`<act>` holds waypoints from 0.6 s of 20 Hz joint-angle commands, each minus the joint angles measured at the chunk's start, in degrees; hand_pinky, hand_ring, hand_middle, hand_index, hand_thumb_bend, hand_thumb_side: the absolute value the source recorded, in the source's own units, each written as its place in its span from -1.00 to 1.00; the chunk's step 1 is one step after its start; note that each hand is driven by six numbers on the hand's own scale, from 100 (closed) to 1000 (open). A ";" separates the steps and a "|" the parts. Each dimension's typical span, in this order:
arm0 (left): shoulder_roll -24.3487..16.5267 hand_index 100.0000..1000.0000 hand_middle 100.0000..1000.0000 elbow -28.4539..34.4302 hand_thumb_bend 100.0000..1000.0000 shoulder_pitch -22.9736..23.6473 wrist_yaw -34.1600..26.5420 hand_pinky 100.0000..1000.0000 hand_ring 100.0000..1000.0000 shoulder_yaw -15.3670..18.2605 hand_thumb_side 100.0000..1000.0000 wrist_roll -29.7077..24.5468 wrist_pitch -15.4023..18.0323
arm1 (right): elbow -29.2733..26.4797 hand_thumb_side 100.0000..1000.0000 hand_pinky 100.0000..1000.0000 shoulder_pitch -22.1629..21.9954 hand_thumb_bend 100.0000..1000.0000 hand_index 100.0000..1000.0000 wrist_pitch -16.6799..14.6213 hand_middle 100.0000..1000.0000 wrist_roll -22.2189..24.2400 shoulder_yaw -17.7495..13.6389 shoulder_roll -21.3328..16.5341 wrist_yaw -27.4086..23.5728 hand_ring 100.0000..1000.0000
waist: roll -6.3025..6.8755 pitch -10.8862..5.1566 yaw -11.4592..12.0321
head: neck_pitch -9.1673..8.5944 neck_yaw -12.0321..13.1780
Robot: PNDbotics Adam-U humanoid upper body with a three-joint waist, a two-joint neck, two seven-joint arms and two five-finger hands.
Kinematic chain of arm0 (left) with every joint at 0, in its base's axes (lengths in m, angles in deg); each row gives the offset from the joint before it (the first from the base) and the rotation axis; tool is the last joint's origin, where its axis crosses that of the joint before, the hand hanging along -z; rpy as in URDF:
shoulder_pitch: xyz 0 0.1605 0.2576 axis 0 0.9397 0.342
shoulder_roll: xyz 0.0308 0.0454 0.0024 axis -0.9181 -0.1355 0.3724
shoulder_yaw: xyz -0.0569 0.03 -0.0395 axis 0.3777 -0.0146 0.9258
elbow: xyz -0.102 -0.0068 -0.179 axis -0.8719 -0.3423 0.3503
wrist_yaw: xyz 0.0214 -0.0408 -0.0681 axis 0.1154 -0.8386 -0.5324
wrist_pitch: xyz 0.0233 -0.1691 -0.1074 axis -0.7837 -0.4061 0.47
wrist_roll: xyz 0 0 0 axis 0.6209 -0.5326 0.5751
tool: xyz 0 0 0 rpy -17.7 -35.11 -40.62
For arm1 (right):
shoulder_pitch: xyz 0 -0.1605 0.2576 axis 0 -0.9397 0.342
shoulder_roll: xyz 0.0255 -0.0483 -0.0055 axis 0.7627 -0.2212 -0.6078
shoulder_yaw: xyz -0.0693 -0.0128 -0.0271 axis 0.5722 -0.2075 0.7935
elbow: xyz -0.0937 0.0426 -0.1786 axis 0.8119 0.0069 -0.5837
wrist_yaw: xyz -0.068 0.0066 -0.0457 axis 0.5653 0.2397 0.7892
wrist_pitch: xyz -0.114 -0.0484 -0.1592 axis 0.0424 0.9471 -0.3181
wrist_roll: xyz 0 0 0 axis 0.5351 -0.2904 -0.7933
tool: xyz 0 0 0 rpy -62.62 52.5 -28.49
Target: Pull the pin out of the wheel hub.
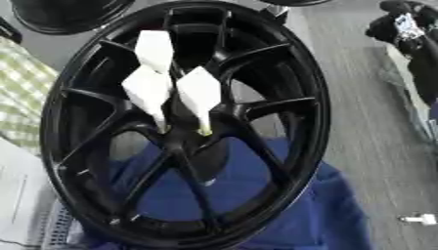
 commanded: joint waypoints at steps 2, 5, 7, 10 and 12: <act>0.54 0.59 0.32 0.88 0.14 -2.41 -2.09 0.44 0.28 -0.27 -0.44 -0.60 0.82 | -1.31 0.17 0.69 0.57 -1.00 0.52 -0.03 0.13 0.23 -0.12 -1.81 -0.02 0.33 | -0.28 -0.82 -0.07 | -0.88 0.35; 1.76 0.58 0.31 1.45 0.14 -3.52 -2.72 0.43 0.27 -1.35 -0.48 -0.89 0.91 | -1.31 0.18 0.69 0.51 -1.00 0.52 -0.06 0.13 0.20 -0.11 -1.80 0.03 0.33 | -0.38 -0.72 -0.11 | -1.04 0.50; 2.47 0.58 0.32 2.45 0.13 -4.16 -2.57 0.44 0.28 -2.07 -0.49 -1.11 0.70 | -1.31 0.18 0.69 0.51 -1.00 0.52 -0.07 0.13 0.18 -0.12 -1.77 0.03 0.33 | -0.44 -0.65 -0.13 | -1.14 0.59; 2.64 0.60 0.38 4.96 0.15 -4.55 -1.44 0.48 0.40 -3.44 -0.48 -1.65 -0.53 | -1.34 0.18 0.69 0.52 -1.00 0.52 -0.11 0.13 0.28 -0.02 -1.78 0.11 0.33 | -0.47 -0.57 -0.15 | -1.21 0.66; 2.68 0.60 0.38 6.34 0.16 -4.83 -1.31 0.48 0.38 -4.22 -0.48 -2.68 -1.34 | -1.35 0.18 0.69 0.45 -1.00 0.52 -0.15 0.13 0.41 0.02 -1.73 0.23 0.33 | -0.45 -0.53 -0.11 | -1.21 0.79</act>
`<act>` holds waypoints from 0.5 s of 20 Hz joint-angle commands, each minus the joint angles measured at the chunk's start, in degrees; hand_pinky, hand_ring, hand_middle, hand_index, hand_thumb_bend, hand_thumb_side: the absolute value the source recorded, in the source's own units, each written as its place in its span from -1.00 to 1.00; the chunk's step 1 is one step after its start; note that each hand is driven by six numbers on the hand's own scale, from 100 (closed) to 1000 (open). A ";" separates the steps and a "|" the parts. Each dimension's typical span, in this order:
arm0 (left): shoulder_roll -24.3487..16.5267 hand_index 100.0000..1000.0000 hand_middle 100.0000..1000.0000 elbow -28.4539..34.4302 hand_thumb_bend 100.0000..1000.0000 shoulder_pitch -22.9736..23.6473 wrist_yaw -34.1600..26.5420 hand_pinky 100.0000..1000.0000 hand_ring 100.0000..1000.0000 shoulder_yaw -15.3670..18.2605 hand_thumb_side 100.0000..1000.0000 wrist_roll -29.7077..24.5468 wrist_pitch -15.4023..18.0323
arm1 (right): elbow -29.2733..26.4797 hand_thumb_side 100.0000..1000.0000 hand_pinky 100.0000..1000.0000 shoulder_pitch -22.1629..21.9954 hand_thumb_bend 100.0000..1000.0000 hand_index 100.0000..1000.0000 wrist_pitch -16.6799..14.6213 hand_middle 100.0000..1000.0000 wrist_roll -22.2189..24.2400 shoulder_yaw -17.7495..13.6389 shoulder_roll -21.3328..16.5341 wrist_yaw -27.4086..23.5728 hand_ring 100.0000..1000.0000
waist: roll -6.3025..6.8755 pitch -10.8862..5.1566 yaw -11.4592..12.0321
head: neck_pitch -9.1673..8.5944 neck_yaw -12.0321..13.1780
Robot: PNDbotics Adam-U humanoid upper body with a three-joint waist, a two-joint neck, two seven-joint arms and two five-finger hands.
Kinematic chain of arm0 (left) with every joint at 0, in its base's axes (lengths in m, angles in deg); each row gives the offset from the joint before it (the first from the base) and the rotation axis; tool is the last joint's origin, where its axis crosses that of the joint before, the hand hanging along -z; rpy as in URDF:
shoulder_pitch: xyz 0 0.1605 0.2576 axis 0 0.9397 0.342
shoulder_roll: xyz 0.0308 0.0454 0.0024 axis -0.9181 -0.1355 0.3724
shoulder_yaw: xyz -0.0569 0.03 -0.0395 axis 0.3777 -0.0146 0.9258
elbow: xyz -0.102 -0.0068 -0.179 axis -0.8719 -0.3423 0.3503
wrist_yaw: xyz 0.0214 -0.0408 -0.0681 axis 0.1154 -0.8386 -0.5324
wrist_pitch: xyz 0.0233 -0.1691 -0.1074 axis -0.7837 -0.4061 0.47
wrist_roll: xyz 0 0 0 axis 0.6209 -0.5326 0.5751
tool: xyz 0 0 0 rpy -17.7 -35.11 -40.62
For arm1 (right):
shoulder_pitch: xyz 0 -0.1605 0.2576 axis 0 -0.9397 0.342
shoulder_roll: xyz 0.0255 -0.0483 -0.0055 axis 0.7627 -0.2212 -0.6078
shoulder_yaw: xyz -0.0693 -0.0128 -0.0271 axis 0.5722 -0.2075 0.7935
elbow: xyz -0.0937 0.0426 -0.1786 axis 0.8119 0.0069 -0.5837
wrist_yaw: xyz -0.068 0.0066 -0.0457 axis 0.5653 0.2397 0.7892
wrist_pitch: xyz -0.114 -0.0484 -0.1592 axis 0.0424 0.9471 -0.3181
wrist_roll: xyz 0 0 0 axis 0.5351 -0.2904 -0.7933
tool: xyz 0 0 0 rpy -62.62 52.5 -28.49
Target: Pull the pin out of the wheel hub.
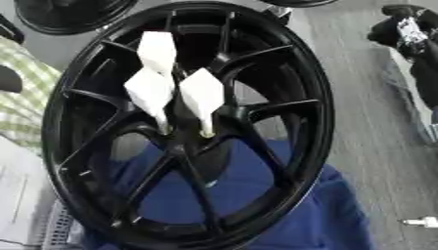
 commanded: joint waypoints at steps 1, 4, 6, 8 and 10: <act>-0.86 0.60 0.37 2.47 0.16 -1.49 0.30 0.48 0.37 -0.41 -0.48 -1.20 -1.27 | -1.23 0.18 0.69 0.44 -1.00 0.52 -0.13 0.13 0.27 -0.30 -1.69 0.23 0.33 | -0.20 -0.86 0.03 | -0.71 0.28; -1.09 0.60 0.40 4.25 0.14 -1.51 0.34 0.46 0.32 -0.90 -0.44 -2.56 -2.13 | -1.31 0.18 0.69 0.45 -1.00 0.52 -0.12 0.13 0.40 -0.20 -1.62 0.29 0.33 | -0.24 -0.78 0.07 | -0.59 0.26; -1.53 0.61 0.43 5.80 0.14 -1.27 0.57 0.47 0.34 -1.14 -0.46 -3.41 -2.66 | -1.32 0.18 0.69 0.38 -1.00 0.52 -0.13 0.13 0.45 -0.21 -1.58 0.36 0.33 | -0.27 -0.72 0.07 | -0.67 0.24; -2.04 0.62 0.44 7.52 0.13 -1.03 1.17 0.48 0.36 -1.33 -0.48 -3.73 -3.50 | -1.29 0.18 0.69 0.29 -1.00 0.52 -0.13 0.13 0.42 -0.24 -1.57 0.41 0.33 | -0.31 -0.66 0.10 | -0.78 0.32; -2.13 0.62 0.44 8.34 0.14 -1.06 1.65 0.48 0.37 -1.57 -0.49 -3.46 -4.42 | -1.30 0.18 0.69 0.28 -1.00 0.52 -0.14 0.13 0.40 -0.24 -1.55 0.42 0.33 | -0.38 -0.62 0.12 | -0.90 0.43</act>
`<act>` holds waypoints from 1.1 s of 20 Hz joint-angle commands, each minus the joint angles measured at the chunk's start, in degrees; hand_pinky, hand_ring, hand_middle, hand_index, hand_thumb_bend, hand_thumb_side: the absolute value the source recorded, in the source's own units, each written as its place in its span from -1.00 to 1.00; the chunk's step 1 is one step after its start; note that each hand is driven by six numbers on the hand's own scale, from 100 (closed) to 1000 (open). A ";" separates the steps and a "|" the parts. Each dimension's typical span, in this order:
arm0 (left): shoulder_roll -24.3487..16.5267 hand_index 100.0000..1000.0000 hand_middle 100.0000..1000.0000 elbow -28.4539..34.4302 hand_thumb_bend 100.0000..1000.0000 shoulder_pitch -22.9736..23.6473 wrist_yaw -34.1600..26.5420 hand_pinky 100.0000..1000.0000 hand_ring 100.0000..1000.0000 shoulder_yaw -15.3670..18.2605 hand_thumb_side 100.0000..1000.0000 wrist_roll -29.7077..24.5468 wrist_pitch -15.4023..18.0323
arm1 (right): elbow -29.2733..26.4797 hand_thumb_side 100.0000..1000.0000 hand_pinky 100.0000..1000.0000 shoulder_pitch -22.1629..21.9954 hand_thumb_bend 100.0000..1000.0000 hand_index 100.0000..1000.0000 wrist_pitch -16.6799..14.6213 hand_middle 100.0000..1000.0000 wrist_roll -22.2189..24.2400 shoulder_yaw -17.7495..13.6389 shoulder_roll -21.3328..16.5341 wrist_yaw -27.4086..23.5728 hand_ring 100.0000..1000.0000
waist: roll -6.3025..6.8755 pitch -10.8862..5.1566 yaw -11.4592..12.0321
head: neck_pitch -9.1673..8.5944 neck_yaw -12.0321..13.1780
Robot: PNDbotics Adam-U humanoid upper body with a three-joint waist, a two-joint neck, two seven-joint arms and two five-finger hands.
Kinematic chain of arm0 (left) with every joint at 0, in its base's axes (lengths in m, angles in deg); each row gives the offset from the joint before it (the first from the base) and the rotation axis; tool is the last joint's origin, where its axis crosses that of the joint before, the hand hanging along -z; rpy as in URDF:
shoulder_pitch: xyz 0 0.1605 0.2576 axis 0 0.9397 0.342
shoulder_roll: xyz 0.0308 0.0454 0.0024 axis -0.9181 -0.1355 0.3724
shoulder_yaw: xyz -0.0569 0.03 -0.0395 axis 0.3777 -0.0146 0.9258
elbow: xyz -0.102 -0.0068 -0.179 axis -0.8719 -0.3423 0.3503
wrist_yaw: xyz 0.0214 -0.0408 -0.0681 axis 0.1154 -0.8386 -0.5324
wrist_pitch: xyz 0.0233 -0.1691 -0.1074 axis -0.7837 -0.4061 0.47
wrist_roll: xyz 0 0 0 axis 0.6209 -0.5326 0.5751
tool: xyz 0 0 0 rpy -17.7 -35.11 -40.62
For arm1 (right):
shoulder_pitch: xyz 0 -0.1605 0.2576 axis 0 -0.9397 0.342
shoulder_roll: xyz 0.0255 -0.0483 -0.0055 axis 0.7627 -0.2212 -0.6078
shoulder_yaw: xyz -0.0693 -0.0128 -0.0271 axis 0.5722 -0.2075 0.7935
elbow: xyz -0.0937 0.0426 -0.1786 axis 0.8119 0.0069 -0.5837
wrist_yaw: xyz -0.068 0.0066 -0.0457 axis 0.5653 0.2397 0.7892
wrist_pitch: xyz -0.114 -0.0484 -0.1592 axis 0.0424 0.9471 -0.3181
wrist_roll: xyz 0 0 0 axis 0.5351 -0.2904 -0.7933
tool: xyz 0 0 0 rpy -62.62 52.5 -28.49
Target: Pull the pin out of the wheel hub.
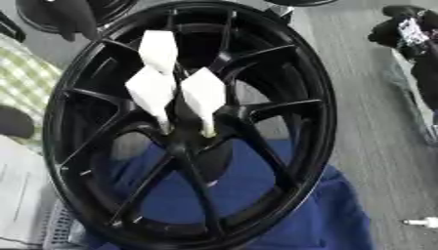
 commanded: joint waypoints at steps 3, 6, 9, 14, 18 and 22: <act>-1.59 0.63 0.44 1.78 0.14 -1.01 0.68 0.47 0.35 -0.39 -0.50 0.59 -1.58 | -1.23 0.19 0.69 0.30 -1.00 0.52 -0.13 0.13 0.14 -0.23 -1.52 0.41 0.33 | -0.45 -0.82 0.10 | -1.02 0.33; -0.96 0.63 0.45 1.80 0.14 -1.24 1.25 0.46 0.32 -0.94 -0.51 1.22 -1.98 | -1.21 0.19 0.69 0.28 -1.00 0.52 -0.11 0.13 0.16 -0.23 -1.35 0.49 0.33 | -0.54 -0.64 0.13 | -1.02 0.42; -0.81 0.65 0.51 1.80 0.14 -1.13 3.12 0.48 0.35 -1.92 -0.53 1.57 -2.55 | -1.28 0.20 0.70 0.35 -1.00 0.52 -0.09 0.13 0.14 -0.35 -1.13 0.53 0.33 | -0.58 -0.42 0.11 | -0.72 0.50; -0.97 0.67 0.55 1.81 0.15 -0.60 7.02 0.50 0.43 -2.71 -0.54 2.27 -2.64 | -1.31 0.20 0.70 0.31 -1.00 0.52 -0.04 0.13 0.11 -0.37 -1.09 0.62 0.33 | -0.60 -0.15 0.18 | -0.82 0.45; -1.06 0.68 0.56 1.81 0.16 -0.20 8.27 0.53 0.48 -2.70 -0.55 2.72 -2.04 | -1.28 0.21 0.70 0.25 -1.00 0.52 0.00 0.13 0.18 -0.35 -0.98 0.70 0.33 | -0.61 -0.07 0.22 | -1.01 0.33; -1.07 0.68 0.58 1.81 0.16 0.23 9.73 0.53 0.49 -2.50 -0.58 3.47 -1.84 | -1.25 0.21 0.70 0.03 -1.00 0.52 0.02 0.13 0.10 -0.48 -0.83 0.78 0.33 | -0.62 0.00 0.24 | -1.25 0.19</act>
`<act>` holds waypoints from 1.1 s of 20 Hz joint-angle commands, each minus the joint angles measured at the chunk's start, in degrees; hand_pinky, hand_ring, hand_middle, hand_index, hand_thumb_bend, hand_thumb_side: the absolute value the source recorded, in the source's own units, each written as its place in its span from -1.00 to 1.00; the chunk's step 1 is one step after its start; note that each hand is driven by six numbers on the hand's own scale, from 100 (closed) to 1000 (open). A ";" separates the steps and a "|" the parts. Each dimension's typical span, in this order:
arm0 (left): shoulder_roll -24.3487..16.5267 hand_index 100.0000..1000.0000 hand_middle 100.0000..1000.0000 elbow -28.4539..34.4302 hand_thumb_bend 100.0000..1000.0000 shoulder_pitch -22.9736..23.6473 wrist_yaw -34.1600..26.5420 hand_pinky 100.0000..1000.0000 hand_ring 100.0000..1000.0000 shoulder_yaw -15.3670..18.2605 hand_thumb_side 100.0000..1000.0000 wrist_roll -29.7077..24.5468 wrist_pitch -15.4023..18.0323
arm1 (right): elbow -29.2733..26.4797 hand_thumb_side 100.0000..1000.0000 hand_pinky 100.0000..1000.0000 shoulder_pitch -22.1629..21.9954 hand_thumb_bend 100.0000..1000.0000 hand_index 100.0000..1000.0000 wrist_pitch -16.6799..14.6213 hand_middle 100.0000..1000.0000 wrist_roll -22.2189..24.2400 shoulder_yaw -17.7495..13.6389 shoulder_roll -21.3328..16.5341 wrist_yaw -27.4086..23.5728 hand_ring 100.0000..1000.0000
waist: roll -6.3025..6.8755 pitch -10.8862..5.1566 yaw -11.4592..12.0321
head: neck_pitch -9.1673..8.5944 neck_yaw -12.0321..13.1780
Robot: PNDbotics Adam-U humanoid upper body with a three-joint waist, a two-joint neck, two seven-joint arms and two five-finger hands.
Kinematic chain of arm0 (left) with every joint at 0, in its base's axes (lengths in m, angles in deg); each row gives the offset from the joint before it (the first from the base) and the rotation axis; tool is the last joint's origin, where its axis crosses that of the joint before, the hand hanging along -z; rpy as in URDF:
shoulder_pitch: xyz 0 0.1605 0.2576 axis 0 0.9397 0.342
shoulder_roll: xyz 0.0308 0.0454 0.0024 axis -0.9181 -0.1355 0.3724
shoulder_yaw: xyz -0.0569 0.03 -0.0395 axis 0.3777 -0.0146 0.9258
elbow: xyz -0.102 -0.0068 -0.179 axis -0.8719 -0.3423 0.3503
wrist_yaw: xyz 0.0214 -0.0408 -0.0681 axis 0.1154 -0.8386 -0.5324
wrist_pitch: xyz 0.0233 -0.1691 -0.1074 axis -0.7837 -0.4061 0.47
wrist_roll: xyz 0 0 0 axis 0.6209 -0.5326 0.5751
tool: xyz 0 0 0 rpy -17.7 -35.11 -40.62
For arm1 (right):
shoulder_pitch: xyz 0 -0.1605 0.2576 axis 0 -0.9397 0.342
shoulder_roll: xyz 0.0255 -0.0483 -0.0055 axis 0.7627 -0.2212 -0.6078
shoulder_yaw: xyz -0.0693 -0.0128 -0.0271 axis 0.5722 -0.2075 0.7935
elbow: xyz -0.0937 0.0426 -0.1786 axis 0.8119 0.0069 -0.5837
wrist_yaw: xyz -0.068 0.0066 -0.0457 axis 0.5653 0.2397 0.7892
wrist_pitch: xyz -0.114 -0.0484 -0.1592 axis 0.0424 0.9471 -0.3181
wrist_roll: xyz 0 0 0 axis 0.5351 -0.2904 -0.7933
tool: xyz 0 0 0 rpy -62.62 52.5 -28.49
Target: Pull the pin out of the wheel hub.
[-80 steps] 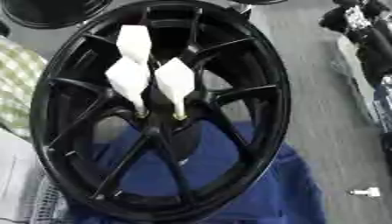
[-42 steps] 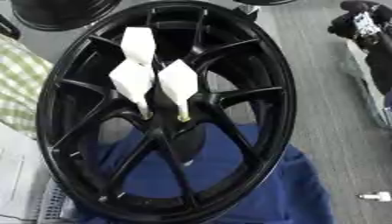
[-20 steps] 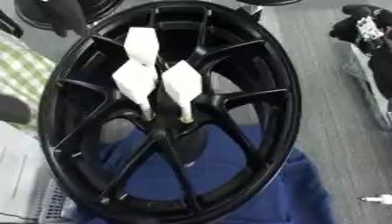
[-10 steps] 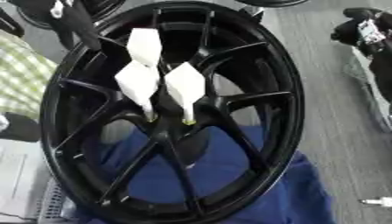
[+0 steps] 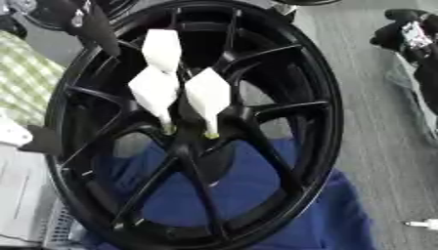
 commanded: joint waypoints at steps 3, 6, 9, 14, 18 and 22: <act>-0.74 0.71 0.64 0.57 0.16 -0.40 1.64 0.54 0.53 0.79 -0.58 1.15 -0.31 | -1.15 0.22 0.70 0.08 -1.00 0.52 0.01 0.13 0.08 -0.51 -0.75 0.69 0.33 | -0.32 -0.78 0.09 | -1.08 -0.14; -0.03 0.73 0.67 0.57 0.16 -0.51 1.99 0.57 0.58 0.66 -0.62 1.78 -0.83 | -1.13 0.22 0.70 0.01 -1.00 0.52 0.03 0.13 0.07 -0.56 -0.63 0.71 0.33 | -0.35 -0.71 0.11 | -1.59 0.02; 0.92 0.74 0.66 0.57 0.16 -0.82 2.88 0.57 0.57 0.30 -0.65 2.30 -1.00 | -1.13 0.23 0.70 0.01 -1.00 0.52 0.10 0.13 0.19 -0.49 -0.47 0.73 0.33 | -0.35 -0.60 0.12 | -1.92 0.20; 2.97 0.72 0.62 0.57 0.10 -1.46 4.75 0.50 0.46 -0.80 -0.75 2.19 -2.34 | -1.13 0.23 0.70 0.00 -1.00 0.52 0.16 0.13 0.28 -0.49 -0.31 0.78 0.33 | -0.39 -0.42 0.05 | -1.99 0.46; 4.50 0.72 0.62 0.57 0.11 -1.55 5.53 0.49 0.45 -0.50 -0.83 2.50 -3.03 | -1.11 0.24 0.70 -0.07 -1.00 0.52 0.18 0.13 0.29 -0.55 -0.16 0.83 0.33 | -0.43 -0.21 0.01 | -2.17 0.74; 6.04 0.67 0.51 0.57 0.16 -1.46 6.27 0.44 0.37 -0.24 -0.86 2.47 -2.63 | -1.12 0.24 0.70 -0.01 -1.00 0.52 0.25 0.13 0.40 -0.51 0.00 0.88 0.33 | -0.44 0.02 0.02 | -2.23 0.97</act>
